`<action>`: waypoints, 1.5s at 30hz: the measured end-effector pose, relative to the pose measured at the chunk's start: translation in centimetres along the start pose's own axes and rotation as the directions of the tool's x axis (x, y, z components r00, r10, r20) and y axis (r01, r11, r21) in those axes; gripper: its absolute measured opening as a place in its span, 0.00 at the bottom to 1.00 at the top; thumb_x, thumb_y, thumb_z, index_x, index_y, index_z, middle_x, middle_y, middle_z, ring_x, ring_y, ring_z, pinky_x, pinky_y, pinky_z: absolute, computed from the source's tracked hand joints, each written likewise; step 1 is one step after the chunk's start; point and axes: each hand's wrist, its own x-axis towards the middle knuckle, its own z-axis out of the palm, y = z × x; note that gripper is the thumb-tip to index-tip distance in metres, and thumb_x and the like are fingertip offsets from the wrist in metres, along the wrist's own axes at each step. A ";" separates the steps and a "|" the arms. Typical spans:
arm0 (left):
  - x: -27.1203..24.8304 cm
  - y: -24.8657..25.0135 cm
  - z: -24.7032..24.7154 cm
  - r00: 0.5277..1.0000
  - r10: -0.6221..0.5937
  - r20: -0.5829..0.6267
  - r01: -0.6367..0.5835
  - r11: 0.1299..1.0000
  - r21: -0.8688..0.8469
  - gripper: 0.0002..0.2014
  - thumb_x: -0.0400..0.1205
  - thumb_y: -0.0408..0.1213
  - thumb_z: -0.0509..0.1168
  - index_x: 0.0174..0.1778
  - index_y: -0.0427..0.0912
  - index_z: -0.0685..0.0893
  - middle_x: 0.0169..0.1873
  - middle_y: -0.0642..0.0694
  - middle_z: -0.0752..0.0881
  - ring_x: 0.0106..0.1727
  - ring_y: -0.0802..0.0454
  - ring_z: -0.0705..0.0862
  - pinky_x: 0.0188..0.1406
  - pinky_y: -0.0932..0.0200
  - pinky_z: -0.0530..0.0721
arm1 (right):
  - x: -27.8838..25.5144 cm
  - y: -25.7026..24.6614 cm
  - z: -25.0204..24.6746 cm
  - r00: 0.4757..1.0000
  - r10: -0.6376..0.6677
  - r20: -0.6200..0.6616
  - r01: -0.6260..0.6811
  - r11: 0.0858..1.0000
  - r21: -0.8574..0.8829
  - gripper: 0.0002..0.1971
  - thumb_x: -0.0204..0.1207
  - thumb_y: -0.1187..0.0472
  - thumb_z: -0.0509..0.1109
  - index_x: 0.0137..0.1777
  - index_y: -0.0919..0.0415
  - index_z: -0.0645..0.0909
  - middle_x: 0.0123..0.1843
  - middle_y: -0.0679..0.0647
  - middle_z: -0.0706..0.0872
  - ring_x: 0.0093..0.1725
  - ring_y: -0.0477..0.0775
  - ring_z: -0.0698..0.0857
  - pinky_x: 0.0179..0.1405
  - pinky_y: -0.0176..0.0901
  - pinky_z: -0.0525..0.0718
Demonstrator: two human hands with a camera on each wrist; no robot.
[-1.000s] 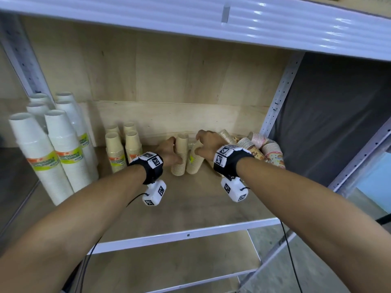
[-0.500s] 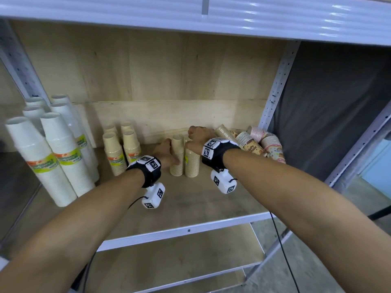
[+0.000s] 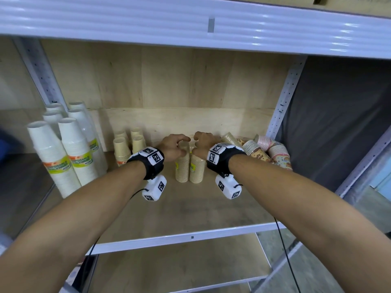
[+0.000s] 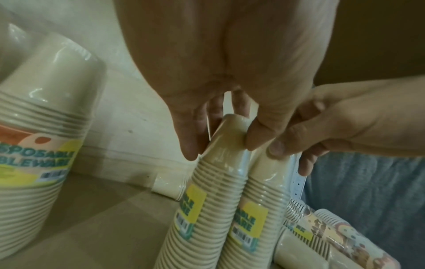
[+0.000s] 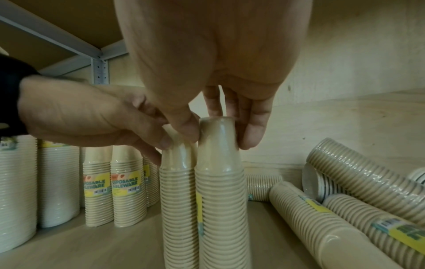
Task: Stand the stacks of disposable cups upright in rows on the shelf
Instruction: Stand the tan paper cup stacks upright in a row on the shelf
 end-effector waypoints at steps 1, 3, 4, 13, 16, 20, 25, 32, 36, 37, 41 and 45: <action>-0.1 0.1 0.0 1.000 0.002 0.004 -0.002 1.000 0.016 0.26 0.75 0.31 0.71 0.70 0.50 0.81 0.66 0.46 0.83 0.63 0.47 0.83 0.61 0.56 0.81 | 0.0 0.0 0.0 1.000 0.016 -0.002 -0.016 1.000 -0.003 0.21 0.72 0.58 0.69 0.66 0.58 0.74 0.56 0.55 0.82 0.52 0.58 0.83 0.37 0.42 0.73; 0.0 0.2 0.0 1.000 0.003 -0.017 -0.002 0.999 0.048 0.24 0.75 0.33 0.72 0.69 0.48 0.82 0.65 0.45 0.84 0.62 0.47 0.83 0.59 0.58 0.80 | 0.4 0.2 0.4 0.998 0.052 -0.029 -0.052 0.999 0.001 0.17 0.72 0.55 0.68 0.59 0.59 0.74 0.52 0.55 0.79 0.47 0.58 0.81 0.35 0.42 0.72; 0.0 0.3 0.0 0.999 0.006 -0.038 -0.003 0.998 0.069 0.24 0.75 0.34 0.73 0.68 0.47 0.83 0.64 0.45 0.85 0.61 0.46 0.84 0.58 0.58 0.81 | 0.5 0.2 0.6 0.998 0.058 -0.039 -0.058 0.998 -0.006 0.16 0.72 0.55 0.68 0.57 0.59 0.75 0.51 0.55 0.79 0.46 0.58 0.80 0.35 0.42 0.71; 0.0 0.6 -0.1 0.998 0.013 -0.063 -0.007 0.994 0.105 0.28 0.76 0.39 0.72 0.74 0.48 0.78 0.67 0.45 0.82 0.66 0.46 0.81 0.59 0.61 0.77 | 1.6 -0.3 1.3 0.998 0.039 -0.040 -0.040 0.999 -0.022 0.18 0.70 0.57 0.70 0.59 0.59 0.77 0.55 0.55 0.81 0.54 0.59 0.83 0.37 0.42 0.69; 0.1 0.4 -0.2 0.998 0.026 -0.052 -0.020 0.992 0.126 0.24 0.79 0.35 0.69 0.73 0.44 0.80 0.68 0.45 0.83 0.66 0.47 0.82 0.58 0.63 0.75 | 1.4 0.0 1.2 0.997 0.059 -0.059 -0.061 0.998 -0.033 0.15 0.72 0.57 0.70 0.58 0.60 0.78 0.56 0.58 0.83 0.53 0.61 0.84 0.37 0.41 0.71; 0.1 0.4 -0.3 0.994 0.014 -0.104 0.002 0.989 0.151 0.22 0.77 0.44 0.73 0.67 0.44 0.84 0.58 0.44 0.86 0.58 0.45 0.84 0.53 0.59 0.79 | 1.6 -0.6 1.2 0.999 0.046 -0.014 -0.047 0.998 -0.042 0.16 0.71 0.61 0.70 0.60 0.60 0.81 0.59 0.58 0.83 0.59 0.63 0.83 0.46 0.44 0.73; 0.1 0.5 -0.4 0.996 0.001 -0.086 0.011 0.991 0.133 0.25 0.77 0.45 0.71 0.72 0.46 0.80 0.60 0.43 0.84 0.57 0.48 0.82 0.53 0.61 0.76 | 1.5 -0.4 1.3 0.997 0.066 -0.051 -0.066 0.998 0.000 0.16 0.68 0.56 0.71 0.55 0.59 0.76 0.52 0.56 0.80 0.50 0.60 0.81 0.37 0.43 0.69; 0.1 0.7 -0.6 0.993 -0.020 -0.115 0.040 0.983 0.181 0.22 0.76 0.49 0.73 0.64 0.45 0.84 0.55 0.43 0.86 0.52 0.47 0.83 0.46 0.59 0.76 | 1.4 -0.4 0.9 0.999 0.053 0.007 -0.053 0.998 -0.015 0.17 0.71 0.60 0.68 0.59 0.62 0.77 0.56 0.58 0.80 0.52 0.60 0.82 0.42 0.45 0.75; 0.0 1.0 -0.6 0.996 -0.009 -0.089 0.025 0.984 0.178 0.25 0.77 0.46 0.72 0.70 0.44 0.81 0.61 0.43 0.84 0.61 0.45 0.82 0.53 0.60 0.76 | 1.3 -0.3 0.9 0.998 0.057 -0.030 -0.057 0.998 -0.005 0.18 0.70 0.55 0.68 0.59 0.59 0.75 0.54 0.56 0.79 0.51 0.58 0.80 0.41 0.45 0.72; -0.1 1.0 -0.7 0.997 0.004 -0.076 0.010 0.984 0.180 0.25 0.78 0.45 0.71 0.71 0.43 0.81 0.63 0.43 0.84 0.63 0.45 0.82 0.56 0.60 0.77 | 1.2 -0.4 0.9 0.997 0.074 -0.034 -0.074 0.997 -0.003 0.16 0.70 0.55 0.68 0.56 0.60 0.74 0.51 0.56 0.78 0.50 0.58 0.81 0.40 0.45 0.72; -0.1 1.2 -1.0 0.999 0.014 -0.042 -0.006 0.982 0.187 0.20 0.79 0.42 0.70 0.67 0.43 0.84 0.64 0.43 0.85 0.62 0.44 0.83 0.59 0.56 0.81 | 1.2 -1.4 0.4 0.996 0.088 0.017 -0.088 0.996 -0.011 0.09 0.69 0.60 0.68 0.45 0.60 0.73 0.46 0.57 0.80 0.44 0.59 0.83 0.37 0.44 0.77; 0.1 1.6 -1.5 0.999 -0.017 -0.030 0.022 0.982 0.189 0.17 0.80 0.42 0.68 0.64 0.43 0.85 0.61 0.43 0.85 0.59 0.45 0.83 0.54 0.57 0.80 | 1.4 -2.0 0.5 0.999 0.046 0.020 -0.045 0.998 -0.034 0.12 0.70 0.60 0.70 0.52 0.63 0.80 0.53 0.60 0.84 0.49 0.62 0.85 0.39 0.43 0.75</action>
